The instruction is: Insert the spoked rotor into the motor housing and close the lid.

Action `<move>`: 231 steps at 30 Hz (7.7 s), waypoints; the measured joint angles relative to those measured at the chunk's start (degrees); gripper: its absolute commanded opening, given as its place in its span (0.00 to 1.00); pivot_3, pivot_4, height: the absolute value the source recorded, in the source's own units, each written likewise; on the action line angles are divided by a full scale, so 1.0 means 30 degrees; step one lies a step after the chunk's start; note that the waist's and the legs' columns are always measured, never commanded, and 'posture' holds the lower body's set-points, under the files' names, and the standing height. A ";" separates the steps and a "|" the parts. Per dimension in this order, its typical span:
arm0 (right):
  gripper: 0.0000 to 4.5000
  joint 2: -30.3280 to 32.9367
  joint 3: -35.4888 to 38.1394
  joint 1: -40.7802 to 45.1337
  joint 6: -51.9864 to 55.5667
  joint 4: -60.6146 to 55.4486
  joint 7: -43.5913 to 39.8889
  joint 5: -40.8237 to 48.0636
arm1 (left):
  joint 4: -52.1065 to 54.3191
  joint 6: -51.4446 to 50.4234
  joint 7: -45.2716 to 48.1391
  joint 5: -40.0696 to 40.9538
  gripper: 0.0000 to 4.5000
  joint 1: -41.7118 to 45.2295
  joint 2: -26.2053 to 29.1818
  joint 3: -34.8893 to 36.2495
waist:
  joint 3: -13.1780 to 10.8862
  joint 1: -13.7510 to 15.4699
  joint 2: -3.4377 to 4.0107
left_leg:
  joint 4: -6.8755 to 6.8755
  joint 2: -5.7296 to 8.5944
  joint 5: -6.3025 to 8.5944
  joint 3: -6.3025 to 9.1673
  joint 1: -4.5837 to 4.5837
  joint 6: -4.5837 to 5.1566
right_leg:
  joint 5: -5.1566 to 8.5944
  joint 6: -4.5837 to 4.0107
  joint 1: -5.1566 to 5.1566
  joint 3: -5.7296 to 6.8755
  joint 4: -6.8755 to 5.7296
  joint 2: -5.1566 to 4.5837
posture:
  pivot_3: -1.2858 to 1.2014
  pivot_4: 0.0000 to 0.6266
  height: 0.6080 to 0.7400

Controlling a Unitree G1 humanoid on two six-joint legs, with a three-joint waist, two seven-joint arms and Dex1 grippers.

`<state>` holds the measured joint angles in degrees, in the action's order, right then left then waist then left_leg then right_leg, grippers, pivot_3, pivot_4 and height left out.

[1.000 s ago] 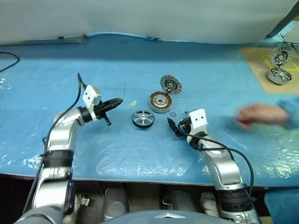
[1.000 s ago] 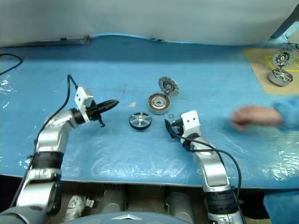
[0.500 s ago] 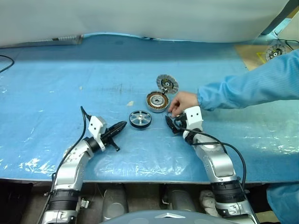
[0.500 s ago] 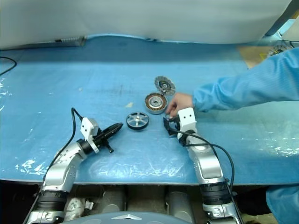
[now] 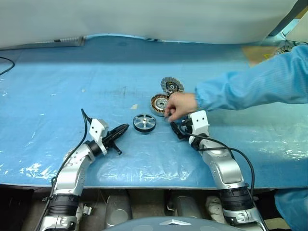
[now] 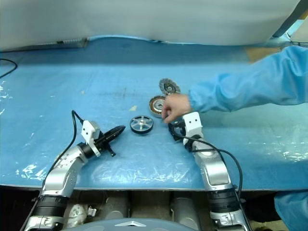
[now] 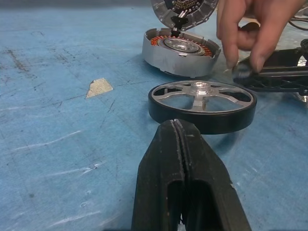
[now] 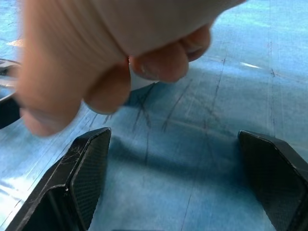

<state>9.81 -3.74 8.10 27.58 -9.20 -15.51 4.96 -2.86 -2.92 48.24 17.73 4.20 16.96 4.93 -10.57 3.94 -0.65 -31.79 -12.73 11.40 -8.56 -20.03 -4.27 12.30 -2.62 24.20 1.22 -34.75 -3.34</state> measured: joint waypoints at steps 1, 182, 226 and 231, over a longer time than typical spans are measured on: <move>1.00 0.0051 -0.0003 -0.0089 0.0073 -0.0153 -0.0106 0.0004 | -0.0019 0.0010 -0.0003 0.0016 0.00 0.0000 0.0023 0.0000 | 0.0000 -0.0003 0.0000 | -0.0001 0.0000 0.0000 0.0000 0.0000 0.0000 | 0.0000 0.0000 0.0000 0.0000 0.0000 0.0001 | 0.52 0.24 1.00; 0.01 -0.2191 -0.1407 0.8596 0.1150 0.7368 -0.0018 -0.0665 | -0.1889 0.5110 -0.2317 -0.0471 0.00 -0.1204 -0.0776 -0.1498 | 0.0120 -0.0490 0.0076 | -0.0183 -0.0027 0.0000 -0.0008 0.0016 0.0000 | -0.0040 -0.0052 0.0017 -0.0025 -0.0159 0.0006 | 0.52 0.24 1.00; 0.01 -0.1709 -0.1921 0.8381 0.1642 0.6627 -0.0772 -0.0987 | -0.2517 0.5672 -0.2001 -0.0460 0.00 -0.1306 -0.0932 -0.1678 | 0.0122 -0.0474 0.0078 | -0.0169 -0.0025 0.0000 -0.0018 0.0015 0.0000 | -0.0040 -0.0050 0.0017 -0.0036 -0.0143 0.0006 | 0.52 0.24 1.00; 0.01 -0.1295 -0.2008 0.7289 0.1984 0.5128 -0.1459 -0.0887 | -0.2645 0.5825 -0.2009 -0.0464 0.00 -0.1276 -0.0979 -0.1678 | 0.0122 -0.0480 0.0079 | -0.0173 -0.0025 0.0000 -0.0019 0.0018 0.0000 | -0.0039 -0.0049 0.0015 -0.0037 -0.0149 0.0006 | 0.52 0.24 1.00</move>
<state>5.92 -9.76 29.97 33.53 6.18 -19.89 2.30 -10.79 14.55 42.22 16.34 0.37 14.03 -0.10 -10.21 2.50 -0.41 -32.30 -12.80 11.40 -8.62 -19.97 -4.26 12.19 -2.77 24.24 1.11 -35.20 -3.32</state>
